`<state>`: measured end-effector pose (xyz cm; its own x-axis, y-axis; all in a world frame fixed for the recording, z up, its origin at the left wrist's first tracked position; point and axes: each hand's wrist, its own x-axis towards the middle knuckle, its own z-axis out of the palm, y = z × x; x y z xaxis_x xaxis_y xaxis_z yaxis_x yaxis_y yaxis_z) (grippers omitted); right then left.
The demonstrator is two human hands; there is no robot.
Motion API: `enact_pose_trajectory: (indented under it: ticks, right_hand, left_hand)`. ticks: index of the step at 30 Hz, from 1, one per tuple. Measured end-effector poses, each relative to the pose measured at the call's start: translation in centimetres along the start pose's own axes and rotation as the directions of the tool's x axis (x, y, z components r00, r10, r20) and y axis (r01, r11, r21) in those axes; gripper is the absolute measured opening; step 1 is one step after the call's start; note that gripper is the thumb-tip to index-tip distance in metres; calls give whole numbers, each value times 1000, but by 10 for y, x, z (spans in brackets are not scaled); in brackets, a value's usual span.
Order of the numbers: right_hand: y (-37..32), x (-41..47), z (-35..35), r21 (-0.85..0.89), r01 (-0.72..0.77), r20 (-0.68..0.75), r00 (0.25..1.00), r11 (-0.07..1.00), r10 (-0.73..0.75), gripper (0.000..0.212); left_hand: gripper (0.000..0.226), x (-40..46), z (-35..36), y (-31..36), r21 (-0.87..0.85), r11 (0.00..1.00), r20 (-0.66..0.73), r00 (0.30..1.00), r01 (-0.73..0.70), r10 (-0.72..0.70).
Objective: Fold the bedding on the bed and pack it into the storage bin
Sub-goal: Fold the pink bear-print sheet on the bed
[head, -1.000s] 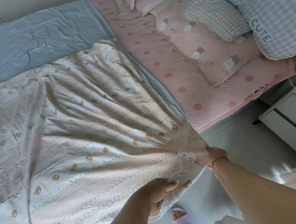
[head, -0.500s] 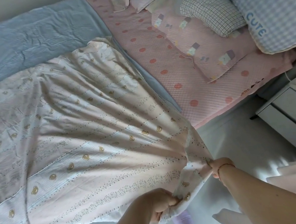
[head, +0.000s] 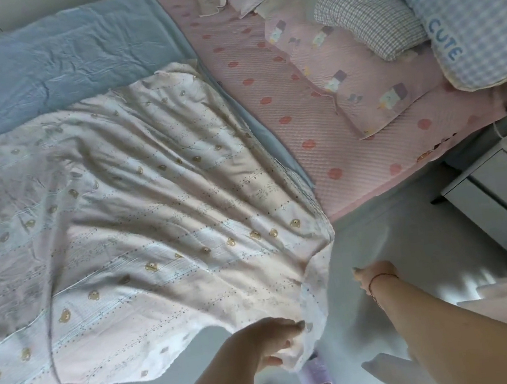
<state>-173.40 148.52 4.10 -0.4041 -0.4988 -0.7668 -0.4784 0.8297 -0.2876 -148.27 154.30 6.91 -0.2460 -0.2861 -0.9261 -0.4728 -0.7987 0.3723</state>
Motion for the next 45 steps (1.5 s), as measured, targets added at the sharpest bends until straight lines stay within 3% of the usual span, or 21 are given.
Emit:
enact_pose_trajectory:
  ticks: [3, 9, 12, 19, 27, 38, 45]
  right_hand:
    - [-16, -7, 3, -37, 30, 11, 999, 999, -30, 36]
    - [-48, -13, 21, -73, 75, 68, 995, 995, -70, 42]
    - [-59, 22, 43, -152, 114, 113, 989, 982, -97, 55]
    - [-152, -74, 58, -10, 261, 192, 948, 965, -254, 41]
    - [-223, -118, 86, 53, 387, 304, 872, 921, -384, 38]
    - [-270, -185, 171, 21, 429, 419, 816, 903, -398, 32]
    - [-284, -251, 259, -14, 449, 431, 809, 893, -400, 36]
  left_hand:
    - [44, -12, -13, 5, -44, 998, -60, 998, -40, 37]
    - [21, -36, -42, 2, -128, 986, -199, 977, -105, 78]
    - [22, -52, -60, -3, -199, 970, -297, 952, -136, 73]
    - [28, -95, -113, -21, -375, 899, -486, 874, -228, 19]
    - [25, -139, -153, -43, -518, 776, -637, 768, -360, -69]
    - [25, -190, -201, -106, -595, 617, -737, 655, -515, -164]
    - [20, -228, -255, -194, -601, 560, -770, 601, -570, -215]
